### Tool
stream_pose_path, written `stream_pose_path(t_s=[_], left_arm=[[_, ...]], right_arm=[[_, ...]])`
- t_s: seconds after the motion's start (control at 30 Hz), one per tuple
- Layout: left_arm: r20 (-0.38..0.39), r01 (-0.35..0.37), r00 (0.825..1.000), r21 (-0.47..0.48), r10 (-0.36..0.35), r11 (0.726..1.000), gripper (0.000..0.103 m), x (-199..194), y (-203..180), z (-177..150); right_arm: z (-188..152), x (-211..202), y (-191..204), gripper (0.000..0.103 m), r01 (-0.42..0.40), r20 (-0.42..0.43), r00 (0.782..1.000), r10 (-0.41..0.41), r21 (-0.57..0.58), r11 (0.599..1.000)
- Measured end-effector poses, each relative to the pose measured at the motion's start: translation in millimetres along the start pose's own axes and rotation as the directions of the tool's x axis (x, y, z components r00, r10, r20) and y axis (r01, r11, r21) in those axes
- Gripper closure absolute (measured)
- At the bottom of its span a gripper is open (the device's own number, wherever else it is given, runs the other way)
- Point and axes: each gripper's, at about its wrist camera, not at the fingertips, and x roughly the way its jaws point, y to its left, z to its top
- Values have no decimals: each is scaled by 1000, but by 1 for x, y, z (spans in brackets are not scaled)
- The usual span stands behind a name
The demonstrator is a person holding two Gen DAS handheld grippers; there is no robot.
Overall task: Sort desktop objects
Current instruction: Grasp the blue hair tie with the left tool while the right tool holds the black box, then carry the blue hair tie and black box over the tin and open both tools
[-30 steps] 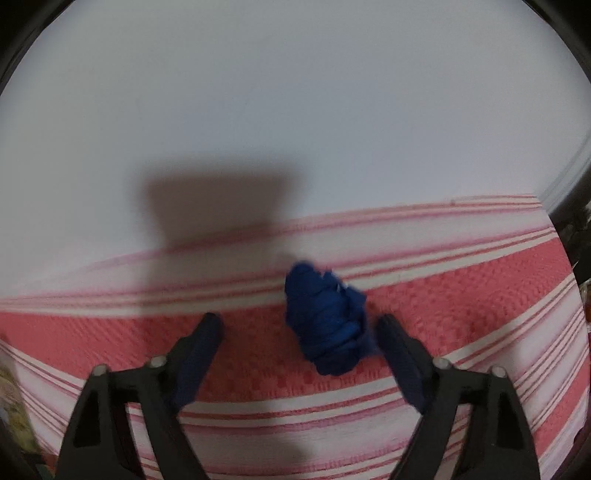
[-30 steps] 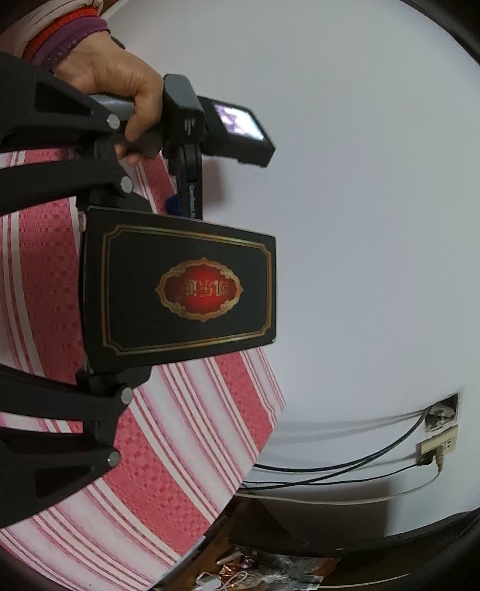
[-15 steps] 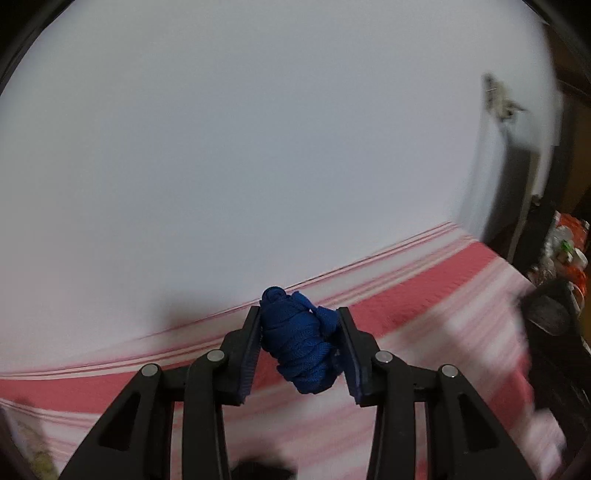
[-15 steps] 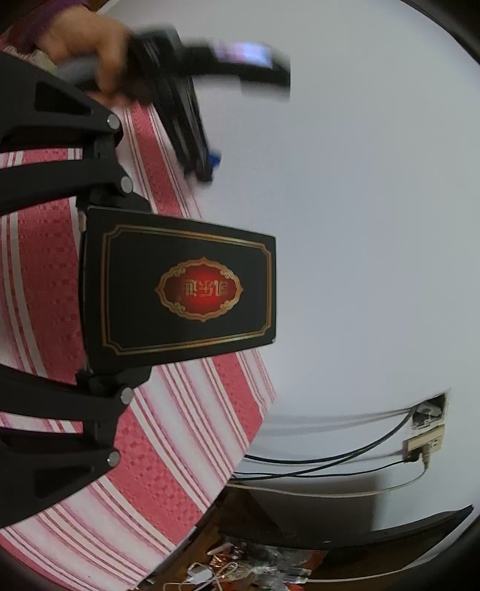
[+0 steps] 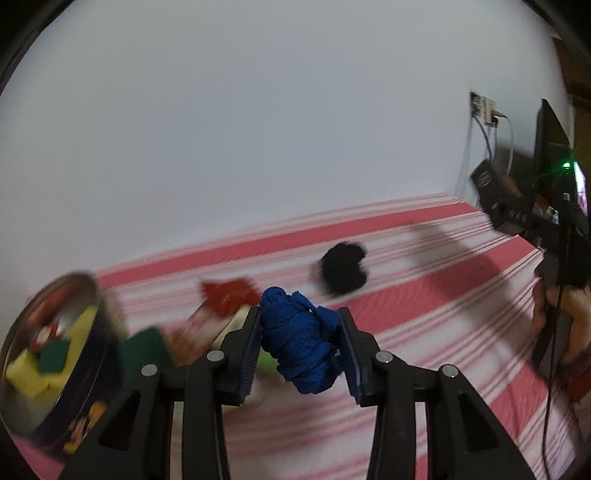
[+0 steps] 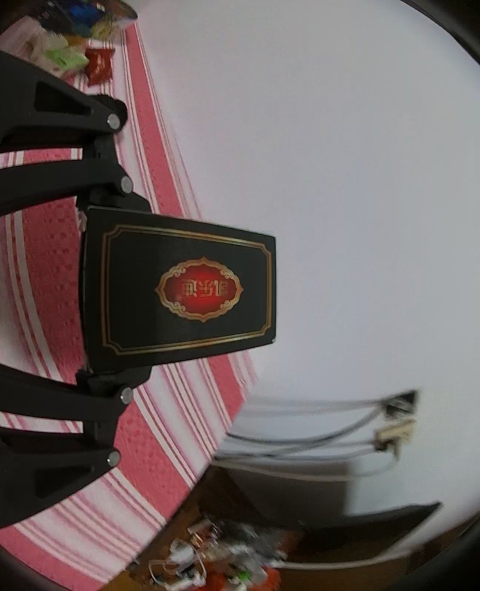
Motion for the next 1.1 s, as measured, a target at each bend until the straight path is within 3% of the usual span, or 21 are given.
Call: stream_pose_path(t_s=[0.13, 0.2, 0.33, 0.6, 0.77, 1.1], left_arm=[[0, -13, 1000, -20, 13, 1000, 61, -11, 11, -11], [1, -17, 1000, -27, 17, 999, 61, -19, 22, -18], [28, -32, 999, -14, 33, 999, 61, -29, 27, -24], [86, -44, 995, -36, 47, 998, 61, -55, 57, -39], [109, -62, 992, -44, 67, 997, 61, -63, 79, -47], [131, -105, 985, -78, 114, 991, 61, -77, 131, -62]], right_arm=[[-10, -25, 23, 46, 101, 74, 993, -94, -104, 989], [-15, -36, 37, 46, 105, 75, 993, -95, -139, 985], [-36, -71, 62, 46, 62, 71, 996, -51, -156, 986], [-69, -131, 125, 46, -118, 33, 992, 123, -109, 987], [-91, -154, 177, 46, -205, 33, 977, 210, -115, 972], [-110, -169, 258, 46, -283, 50, 955, 291, -126, 951]])
